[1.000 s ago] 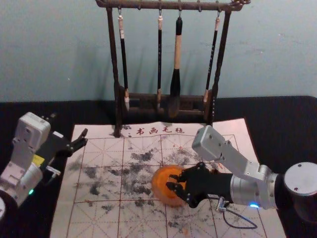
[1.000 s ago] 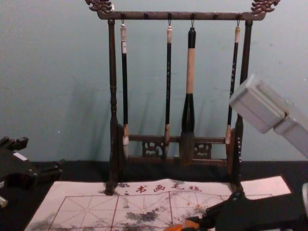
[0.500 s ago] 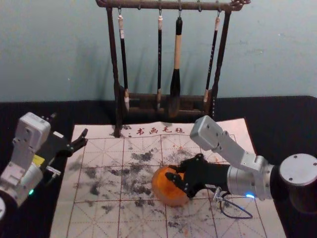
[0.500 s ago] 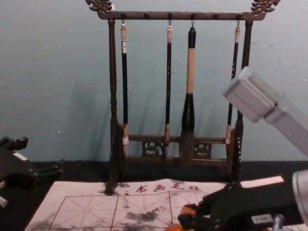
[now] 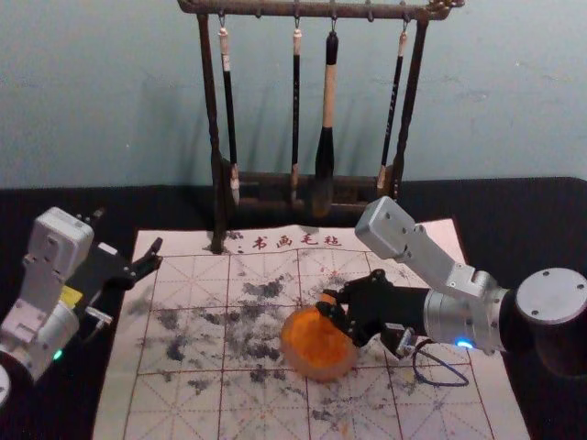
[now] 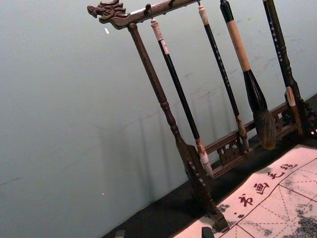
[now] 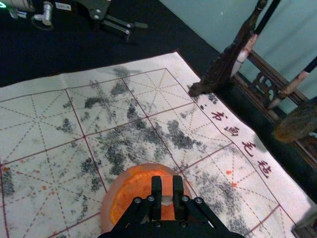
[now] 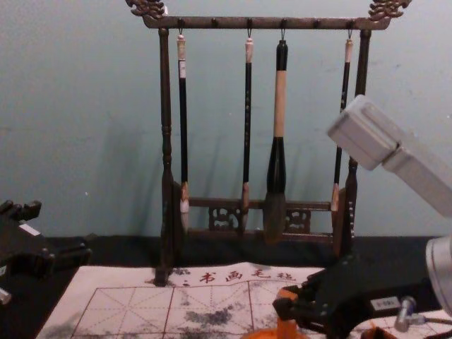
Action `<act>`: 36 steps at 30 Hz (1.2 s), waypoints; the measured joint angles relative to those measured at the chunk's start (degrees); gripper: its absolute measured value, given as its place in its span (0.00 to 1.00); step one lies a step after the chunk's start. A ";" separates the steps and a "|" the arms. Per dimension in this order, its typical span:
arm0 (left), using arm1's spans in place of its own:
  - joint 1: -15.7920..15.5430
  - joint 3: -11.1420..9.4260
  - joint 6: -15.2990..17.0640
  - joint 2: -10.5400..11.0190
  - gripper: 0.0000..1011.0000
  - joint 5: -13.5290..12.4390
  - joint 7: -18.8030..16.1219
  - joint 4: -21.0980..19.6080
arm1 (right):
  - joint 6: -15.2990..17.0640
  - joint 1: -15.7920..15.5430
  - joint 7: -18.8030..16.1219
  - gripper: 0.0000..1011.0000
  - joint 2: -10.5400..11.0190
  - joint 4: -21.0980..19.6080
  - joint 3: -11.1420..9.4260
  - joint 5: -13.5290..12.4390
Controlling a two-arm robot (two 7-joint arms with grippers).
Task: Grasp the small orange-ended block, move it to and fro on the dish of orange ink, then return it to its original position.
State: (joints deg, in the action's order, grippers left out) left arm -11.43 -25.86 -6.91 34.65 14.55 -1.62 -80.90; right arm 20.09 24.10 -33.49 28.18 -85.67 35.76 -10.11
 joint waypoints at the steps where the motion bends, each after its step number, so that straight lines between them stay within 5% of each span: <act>1: 0.00 0.00 0.00 0.00 0.99 0.00 0.00 0.00 | 0.19 0.01 0.06 0.08 0.10 -0.02 -0.10 0.08; 22: 0.00 0.00 0.00 0.00 0.99 0.00 0.00 0.00 | 3.02 -2.99 -1.05 0.08 4.07 -6.26 -0.53 0.62; 36: 0.00 0.00 0.00 0.00 0.99 0.00 0.00 0.00 | 2.90 -2.69 -2.49 0.08 3.87 -7.42 1.22 0.68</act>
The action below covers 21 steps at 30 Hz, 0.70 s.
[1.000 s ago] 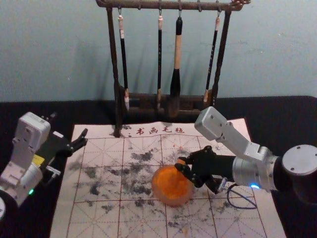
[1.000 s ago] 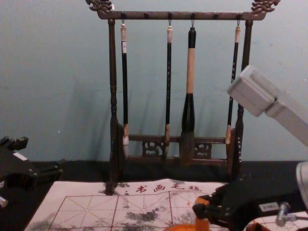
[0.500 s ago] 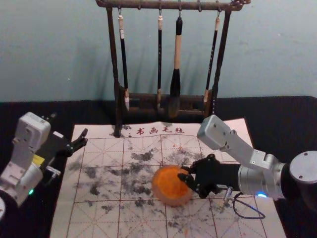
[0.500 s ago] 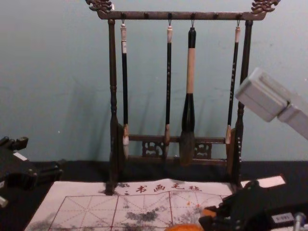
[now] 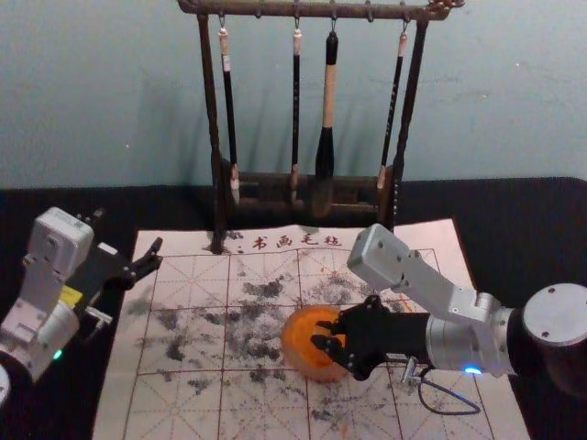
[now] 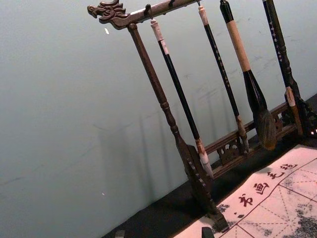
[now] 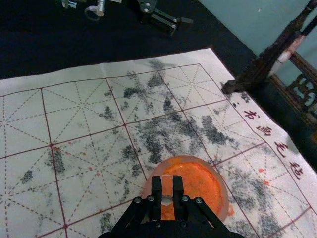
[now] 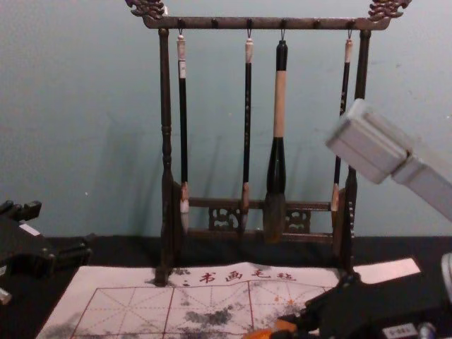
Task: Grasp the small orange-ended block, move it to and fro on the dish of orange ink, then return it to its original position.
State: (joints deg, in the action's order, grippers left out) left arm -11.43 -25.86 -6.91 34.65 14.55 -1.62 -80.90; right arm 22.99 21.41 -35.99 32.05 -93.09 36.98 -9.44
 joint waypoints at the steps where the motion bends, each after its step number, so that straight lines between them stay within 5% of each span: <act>1: 0.00 0.00 0.00 0.00 0.99 0.00 0.00 0.00 | -0.07 0.21 -0.15 0.08 -0.20 0.21 0.21 0.02; 21: 0.00 0.00 0.00 0.00 0.99 0.00 0.00 0.00 | -0.72 4.25 -0.42 0.08 -3.58 5.57 1.97 0.82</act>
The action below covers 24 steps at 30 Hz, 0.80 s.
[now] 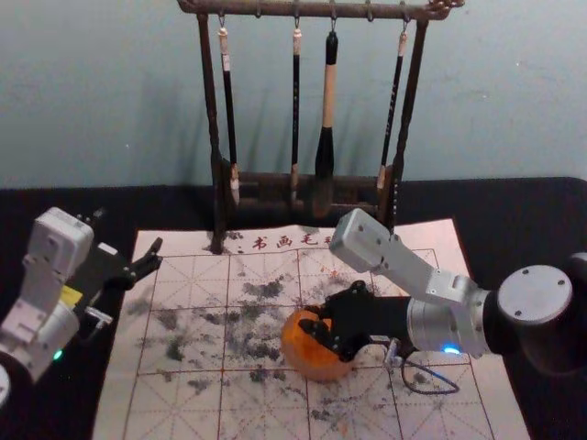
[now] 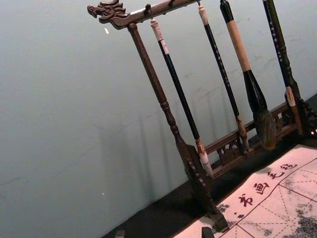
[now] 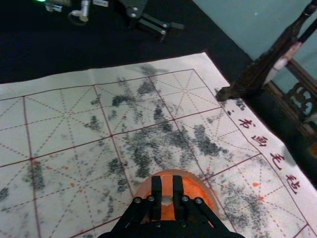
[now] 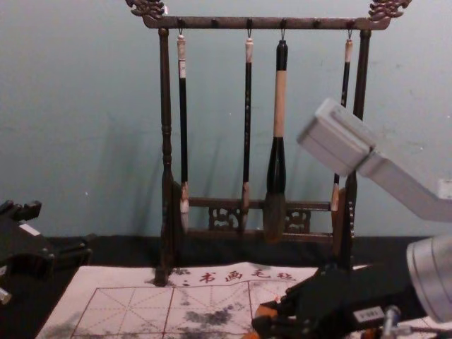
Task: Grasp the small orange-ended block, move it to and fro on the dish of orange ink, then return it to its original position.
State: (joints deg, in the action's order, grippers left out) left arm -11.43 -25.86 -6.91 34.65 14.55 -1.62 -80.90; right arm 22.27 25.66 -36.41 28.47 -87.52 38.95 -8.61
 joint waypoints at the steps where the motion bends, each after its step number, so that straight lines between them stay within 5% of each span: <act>1: 0.00 0.00 0.00 0.00 0.99 0.00 0.00 -0.01 | 0.00 0.16 0.06 0.08 -0.16 0.27 0.00 0.02; 24: 0.00 0.00 0.00 0.00 0.99 0.00 0.00 0.00 | 0.89 1.28 1.52 0.08 -0.51 2.97 -1.88 0.19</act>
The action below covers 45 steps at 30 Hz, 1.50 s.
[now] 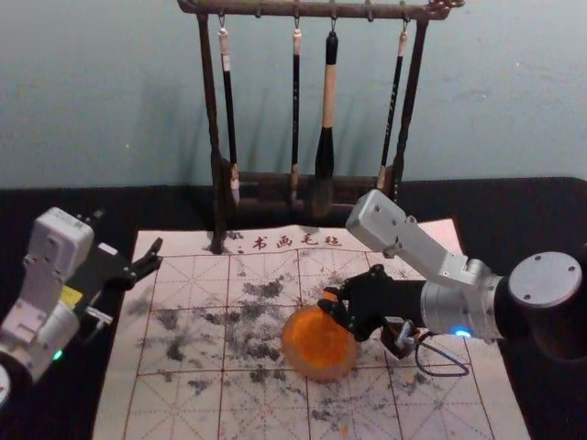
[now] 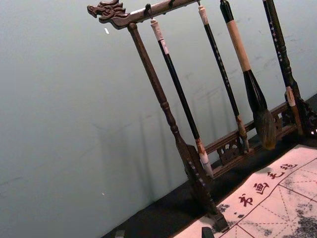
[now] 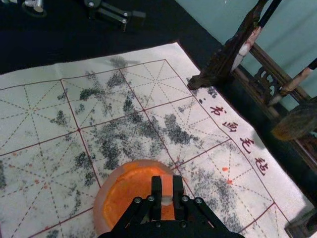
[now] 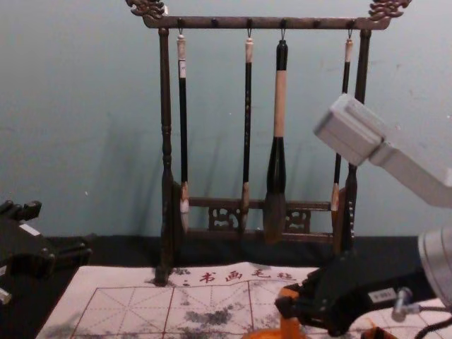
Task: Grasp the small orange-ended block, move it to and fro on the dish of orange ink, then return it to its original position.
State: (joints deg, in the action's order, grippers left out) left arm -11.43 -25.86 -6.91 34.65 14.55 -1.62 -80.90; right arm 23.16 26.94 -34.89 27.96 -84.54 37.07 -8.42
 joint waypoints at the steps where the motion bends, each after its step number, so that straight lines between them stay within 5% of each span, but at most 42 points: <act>1: 0.00 0.00 0.00 0.00 0.99 0.00 0.00 0.00 | 0.05 -0.13 0.00 0.08 0.14 -0.19 -0.04 0.00; 24: 0.00 0.00 0.00 0.00 0.99 0.00 0.00 0.00 | 1.32 -3.62 -1.83 0.08 4.14 -7.59 0.47 -0.42; 45: 0.00 0.00 0.00 0.00 0.99 0.00 0.00 0.00 | 0.31 -1.47 -1.68 0.08 1.20 -4.47 2.23 0.14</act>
State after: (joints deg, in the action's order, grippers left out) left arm -11.43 -25.86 -6.91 34.65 14.55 -1.62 -80.90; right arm 23.46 25.48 -36.57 29.16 -89.01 39.29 -8.29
